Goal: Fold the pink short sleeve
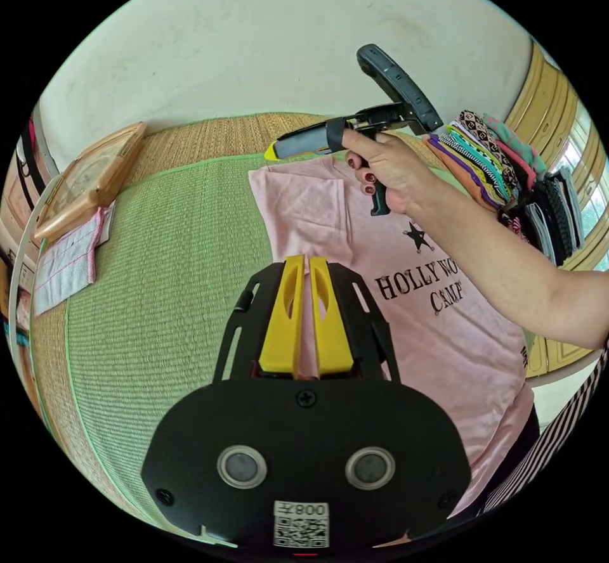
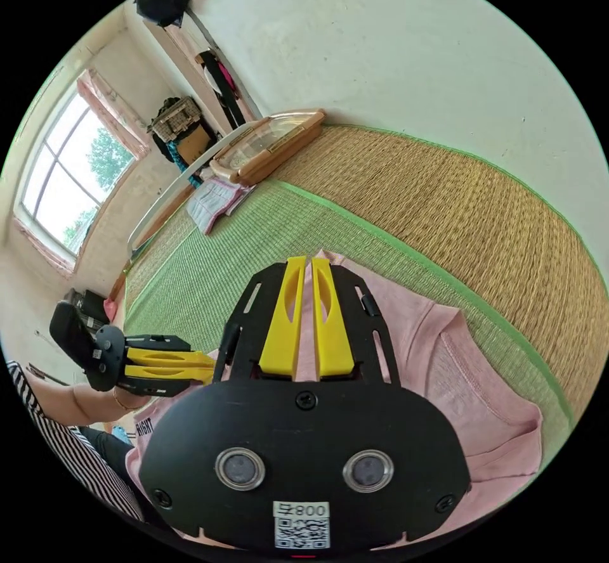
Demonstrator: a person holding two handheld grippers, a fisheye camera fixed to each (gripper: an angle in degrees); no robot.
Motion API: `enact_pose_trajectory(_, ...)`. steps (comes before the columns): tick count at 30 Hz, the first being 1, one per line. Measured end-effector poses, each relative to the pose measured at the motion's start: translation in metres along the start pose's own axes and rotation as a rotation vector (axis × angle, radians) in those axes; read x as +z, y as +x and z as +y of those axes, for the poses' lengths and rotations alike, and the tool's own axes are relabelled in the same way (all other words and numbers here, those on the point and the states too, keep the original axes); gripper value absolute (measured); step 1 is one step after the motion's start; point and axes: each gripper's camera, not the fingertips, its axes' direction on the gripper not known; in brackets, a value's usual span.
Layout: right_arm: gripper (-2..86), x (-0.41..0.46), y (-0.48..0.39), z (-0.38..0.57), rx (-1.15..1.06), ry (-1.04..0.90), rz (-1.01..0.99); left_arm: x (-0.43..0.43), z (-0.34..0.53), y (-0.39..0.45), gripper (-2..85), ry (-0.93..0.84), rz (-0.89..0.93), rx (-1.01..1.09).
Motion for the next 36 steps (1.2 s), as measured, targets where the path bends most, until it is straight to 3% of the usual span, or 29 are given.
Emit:
enact_pose_trajectory(3,0.6,0.029,-0.011,-0.001,-0.021,-0.178,0.056,0.019,-0.003,-0.003,0.6,-0.069,-0.004,-0.006)
enact_pose_trajectory(6,0.3,0.016,-0.014,-0.002,-0.006,-0.170,0.020,0.023,-0.003,-0.008,0.4,-0.080,0.029,-0.026)
enact_pose_trajectory(12,0.1,-0.097,-0.016,0.057,-0.007,-0.003,0.065,0.010,0.000,-0.012,0.3,-0.027,0.047,-0.018)
enact_pose_trajectory(20,0.1,-0.249,0.037,0.257,0.452,0.057,0.288,0.027,0.006,-0.025,0.3,-0.065,0.090,-0.047)
enact_pose_trajectory(28,0.3,-0.246,0.041,0.296,0.577,-0.033,0.278,0.041,0.003,-0.034,0.8,-0.124,0.139,-0.114)
enact_pose_trajectory(32,1.2,-0.259,0.014,0.291,0.504,-0.016,0.311,0.033,0.000,-0.023,2.8,-0.053,0.162,-0.054)
enact_pose_trajectory(36,3.6,-0.254,-0.001,0.286,0.445,-0.061,0.344,0.053,-0.009,-0.009,6.2,-0.096,0.170,0.031)
